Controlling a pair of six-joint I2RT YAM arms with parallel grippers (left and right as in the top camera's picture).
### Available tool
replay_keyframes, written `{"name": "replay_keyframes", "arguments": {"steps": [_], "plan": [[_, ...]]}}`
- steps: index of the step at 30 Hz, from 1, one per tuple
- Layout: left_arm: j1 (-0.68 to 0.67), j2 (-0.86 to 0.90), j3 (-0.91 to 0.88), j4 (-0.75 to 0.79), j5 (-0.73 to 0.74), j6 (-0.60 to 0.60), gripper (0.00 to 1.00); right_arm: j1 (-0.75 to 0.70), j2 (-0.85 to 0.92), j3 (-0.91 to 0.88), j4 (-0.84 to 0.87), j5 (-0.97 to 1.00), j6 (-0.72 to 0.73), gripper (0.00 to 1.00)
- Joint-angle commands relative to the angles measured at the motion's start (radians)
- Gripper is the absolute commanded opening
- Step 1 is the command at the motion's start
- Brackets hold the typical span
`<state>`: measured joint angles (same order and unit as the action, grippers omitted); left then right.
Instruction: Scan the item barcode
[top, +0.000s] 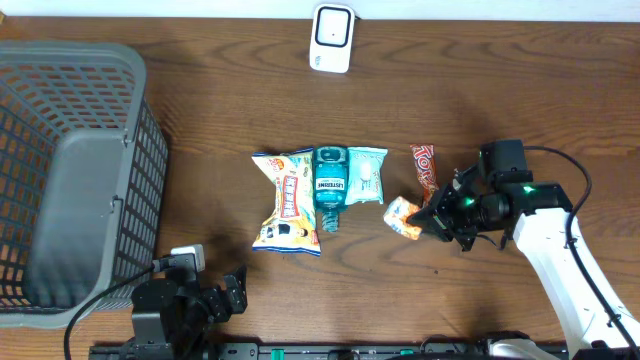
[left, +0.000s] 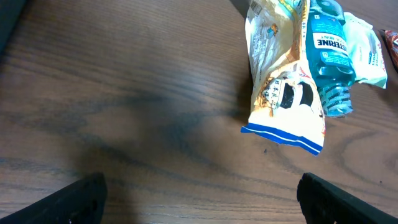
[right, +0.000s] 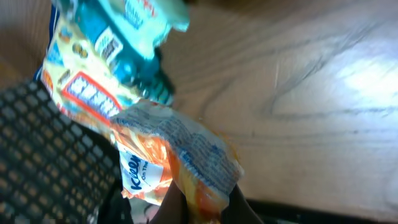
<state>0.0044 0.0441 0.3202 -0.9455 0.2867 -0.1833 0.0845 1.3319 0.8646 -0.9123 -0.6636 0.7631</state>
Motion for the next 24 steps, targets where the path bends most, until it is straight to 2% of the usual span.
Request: {"name": "replay_keyframes", "arguments": {"steps": [1, 7, 12, 16, 24], "plan": [[-0.004, 0.001, 0.003, -0.011, 0.009, 0.006, 0.98, 0.009, -0.010, -0.002, -0.026, -0.187, -0.060, 0.01], [-0.004, 0.001, 0.003, -0.011, 0.008, 0.006, 0.98, 0.009, -0.010, -0.002, -0.174, -0.325, -0.014, 0.01], [-0.004, 0.001, 0.003, -0.011, 0.008, 0.006, 0.98, 0.009, -0.010, -0.002, -0.284, -0.310, -0.056, 0.01], [-0.004, 0.001, 0.003, -0.011, 0.009, 0.006, 0.98, 0.009, -0.010, -0.002, -0.360, -0.311, -0.163, 0.01], [-0.004, 0.001, 0.003, -0.011, 0.008, 0.006, 0.98, 0.009, -0.010, -0.002, -0.392, -0.314, -0.163, 0.01]]}}
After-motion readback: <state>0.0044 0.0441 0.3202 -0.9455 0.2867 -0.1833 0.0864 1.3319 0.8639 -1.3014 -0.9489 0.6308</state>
